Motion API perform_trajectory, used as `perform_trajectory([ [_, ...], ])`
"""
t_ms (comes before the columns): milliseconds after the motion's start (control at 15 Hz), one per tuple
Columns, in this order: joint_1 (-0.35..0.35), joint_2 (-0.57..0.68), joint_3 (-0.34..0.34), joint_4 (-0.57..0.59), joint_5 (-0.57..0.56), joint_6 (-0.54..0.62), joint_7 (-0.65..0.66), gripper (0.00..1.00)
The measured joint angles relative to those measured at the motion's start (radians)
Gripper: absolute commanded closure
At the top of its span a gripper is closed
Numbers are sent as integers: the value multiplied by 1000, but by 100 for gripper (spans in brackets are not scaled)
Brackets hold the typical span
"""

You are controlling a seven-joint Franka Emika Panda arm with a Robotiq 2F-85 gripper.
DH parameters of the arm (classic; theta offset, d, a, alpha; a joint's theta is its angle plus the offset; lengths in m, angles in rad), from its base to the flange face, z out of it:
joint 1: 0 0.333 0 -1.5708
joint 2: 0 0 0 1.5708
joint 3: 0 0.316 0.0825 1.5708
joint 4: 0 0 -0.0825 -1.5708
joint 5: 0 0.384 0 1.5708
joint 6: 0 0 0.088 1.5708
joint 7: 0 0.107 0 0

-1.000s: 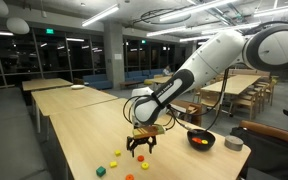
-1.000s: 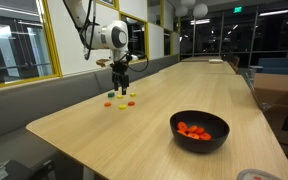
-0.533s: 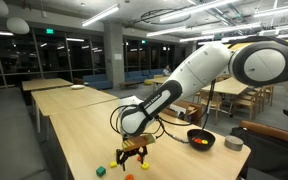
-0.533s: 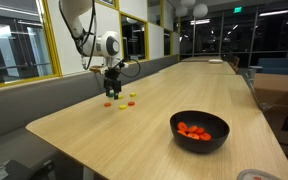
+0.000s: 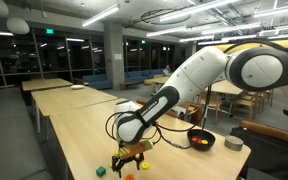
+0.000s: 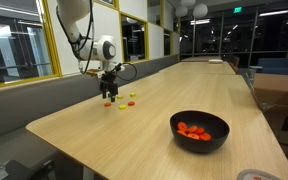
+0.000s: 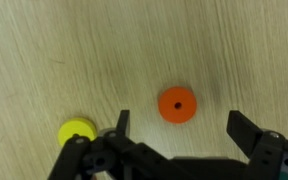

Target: Put some of the rings in the bowl

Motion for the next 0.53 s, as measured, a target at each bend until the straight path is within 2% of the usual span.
perform_trajectory([
  [533,7,0,0,-56,0,122,0,0],
])
